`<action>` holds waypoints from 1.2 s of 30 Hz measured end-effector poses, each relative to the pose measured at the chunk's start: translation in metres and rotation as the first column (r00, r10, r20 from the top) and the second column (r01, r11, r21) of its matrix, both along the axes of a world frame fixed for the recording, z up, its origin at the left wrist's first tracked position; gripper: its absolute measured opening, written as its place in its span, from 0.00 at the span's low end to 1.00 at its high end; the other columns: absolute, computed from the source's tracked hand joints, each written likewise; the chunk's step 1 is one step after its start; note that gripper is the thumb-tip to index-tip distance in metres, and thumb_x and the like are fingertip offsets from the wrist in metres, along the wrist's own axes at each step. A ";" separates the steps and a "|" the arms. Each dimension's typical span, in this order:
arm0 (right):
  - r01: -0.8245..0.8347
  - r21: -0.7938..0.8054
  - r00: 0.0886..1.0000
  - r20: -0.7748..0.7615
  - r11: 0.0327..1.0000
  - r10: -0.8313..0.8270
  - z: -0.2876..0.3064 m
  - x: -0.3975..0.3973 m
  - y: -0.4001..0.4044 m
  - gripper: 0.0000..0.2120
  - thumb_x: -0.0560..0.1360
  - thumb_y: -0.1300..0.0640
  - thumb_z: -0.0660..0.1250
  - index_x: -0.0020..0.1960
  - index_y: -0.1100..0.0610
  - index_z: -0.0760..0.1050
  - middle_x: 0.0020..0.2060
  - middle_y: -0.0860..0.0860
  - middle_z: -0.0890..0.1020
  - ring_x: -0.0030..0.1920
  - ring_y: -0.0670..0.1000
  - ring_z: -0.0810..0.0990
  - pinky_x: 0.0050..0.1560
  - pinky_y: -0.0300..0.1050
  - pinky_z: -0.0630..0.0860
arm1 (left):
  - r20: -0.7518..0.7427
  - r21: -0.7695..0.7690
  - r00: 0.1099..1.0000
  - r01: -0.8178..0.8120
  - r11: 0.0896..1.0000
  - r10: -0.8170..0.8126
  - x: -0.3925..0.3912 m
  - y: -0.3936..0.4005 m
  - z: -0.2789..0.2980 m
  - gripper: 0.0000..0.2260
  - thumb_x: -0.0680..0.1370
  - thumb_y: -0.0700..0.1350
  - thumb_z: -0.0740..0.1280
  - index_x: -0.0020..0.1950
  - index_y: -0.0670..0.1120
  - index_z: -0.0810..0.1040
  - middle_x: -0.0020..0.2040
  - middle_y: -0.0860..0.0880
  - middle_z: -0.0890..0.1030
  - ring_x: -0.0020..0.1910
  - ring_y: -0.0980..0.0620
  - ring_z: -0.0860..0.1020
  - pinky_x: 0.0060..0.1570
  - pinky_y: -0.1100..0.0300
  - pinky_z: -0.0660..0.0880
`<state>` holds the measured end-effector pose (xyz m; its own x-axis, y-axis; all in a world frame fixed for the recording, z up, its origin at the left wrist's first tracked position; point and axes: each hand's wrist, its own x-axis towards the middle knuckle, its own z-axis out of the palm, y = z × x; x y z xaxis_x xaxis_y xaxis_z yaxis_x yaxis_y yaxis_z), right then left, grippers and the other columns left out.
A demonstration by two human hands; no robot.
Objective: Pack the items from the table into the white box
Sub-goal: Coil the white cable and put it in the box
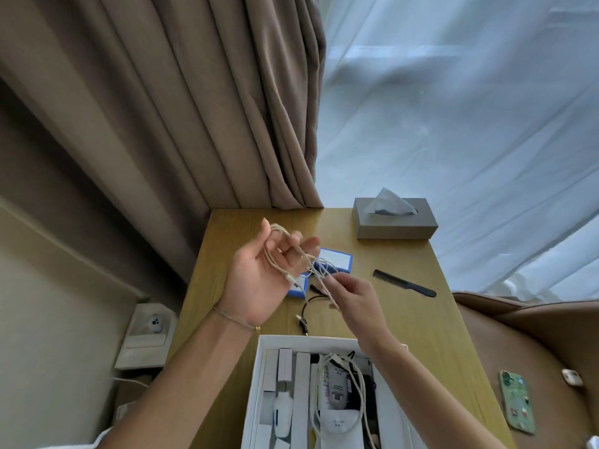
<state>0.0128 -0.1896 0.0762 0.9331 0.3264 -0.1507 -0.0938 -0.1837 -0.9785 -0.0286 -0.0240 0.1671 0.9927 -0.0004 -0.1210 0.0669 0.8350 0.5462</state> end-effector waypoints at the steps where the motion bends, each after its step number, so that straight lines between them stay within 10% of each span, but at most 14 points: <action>1: 0.040 0.046 0.998 0.046 0.998 -0.042 0.003 0.000 0.003 0.10 0.79 0.51 0.67 0.44 0.49 0.86 0.35 0.45 0.82 0.37 0.45 0.77 0.42 0.44 0.73 | 0.019 0.000 0.999 -0.028 1.000 0.028 0.000 -0.001 0.006 0.20 0.84 0.52 0.54 0.35 0.47 0.66 0.37 0.47 0.74 0.46 0.44 0.81 0.72 0.40 0.65; 5: -0.226 0.240 0.972 -0.006 0.944 0.234 0.018 -0.006 0.019 0.15 0.83 0.49 0.61 0.60 0.53 0.83 0.56 0.50 0.86 0.59 0.48 0.82 0.59 0.40 0.74 | 0.052 0.017 0.988 -0.146 0.989 0.145 0.002 -0.001 0.031 0.19 0.85 0.54 0.51 0.38 0.48 0.65 0.35 0.50 0.63 0.31 0.53 0.66 0.51 0.54 0.78; 11: -0.499 0.318 0.810 -0.159 0.806 0.565 0.017 -0.018 0.007 0.18 0.80 0.46 0.64 0.35 0.56 0.77 0.29 0.53 0.74 0.29 0.51 0.74 0.33 0.41 0.69 | 0.038 0.227 0.933 -0.356 0.906 0.357 0.000 0.025 0.051 0.20 0.85 0.55 0.50 0.37 0.48 0.65 0.32 0.52 0.62 0.21 0.59 0.58 0.20 0.66 0.53; 22: -0.330 0.458 0.906 -0.091 0.825 0.413 0.056 0.013 -0.054 0.11 0.79 0.58 0.62 0.49 0.65 0.78 0.28 0.51 0.64 0.31 0.51 0.59 0.40 0.52 0.56 | 0.096 0.909 0.941 -0.216 0.357 0.325 -0.031 0.019 -0.002 0.16 0.85 0.52 0.53 0.52 0.42 0.72 0.41 0.43 0.78 0.25 0.55 0.61 0.23 0.65 0.58; 25: -0.328 0.468 0.913 -0.067 0.821 0.403 0.065 -0.001 -0.042 0.10 0.78 0.60 0.65 0.49 0.67 0.82 0.31 0.62 0.64 0.34 0.55 0.61 0.40 0.49 0.61 | 0.037 0.922 0.990 -0.086 0.377 0.136 -0.037 -0.013 -0.017 0.22 0.83 0.60 0.50 0.58 0.45 0.74 0.44 0.45 0.81 0.27 0.55 0.64 0.25 0.65 0.62; 29: -0.237 0.436 0.965 -0.002 0.868 0.264 0.062 -0.029 -0.031 0.06 0.76 0.69 0.68 0.43 0.66 0.84 0.39 0.53 0.83 0.55 0.49 0.83 0.49 0.37 0.77 | 0.000 0.849 1.000 0.013 0.528 -0.025 -0.045 -0.047 -0.033 0.30 0.74 0.74 0.50 0.56 0.54 0.78 0.36 0.54 0.76 0.33 0.56 0.68 0.31 0.64 0.66; 36: -0.063 0.236 0.997 0.057 0.970 0.051 0.036 -0.039 -0.047 0.04 0.74 0.63 0.74 0.42 0.62 0.86 0.33 0.55 0.86 0.32 0.48 0.82 0.37 0.38 0.77 | -0.139 0.764 0.976 0.214 0.609 -0.169 -0.053 -0.077 -0.057 0.38 0.70 0.75 0.58 0.64 0.45 0.75 0.38 0.56 0.78 0.33 0.56 0.74 0.27 0.66 0.63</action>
<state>-0.0262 -0.2361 0.1121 0.9162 0.4003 -0.0162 -0.0398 0.0507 -0.9979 -0.0815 -0.1006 0.1098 0.9739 -0.0742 -0.2144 0.2198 0.0739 0.9727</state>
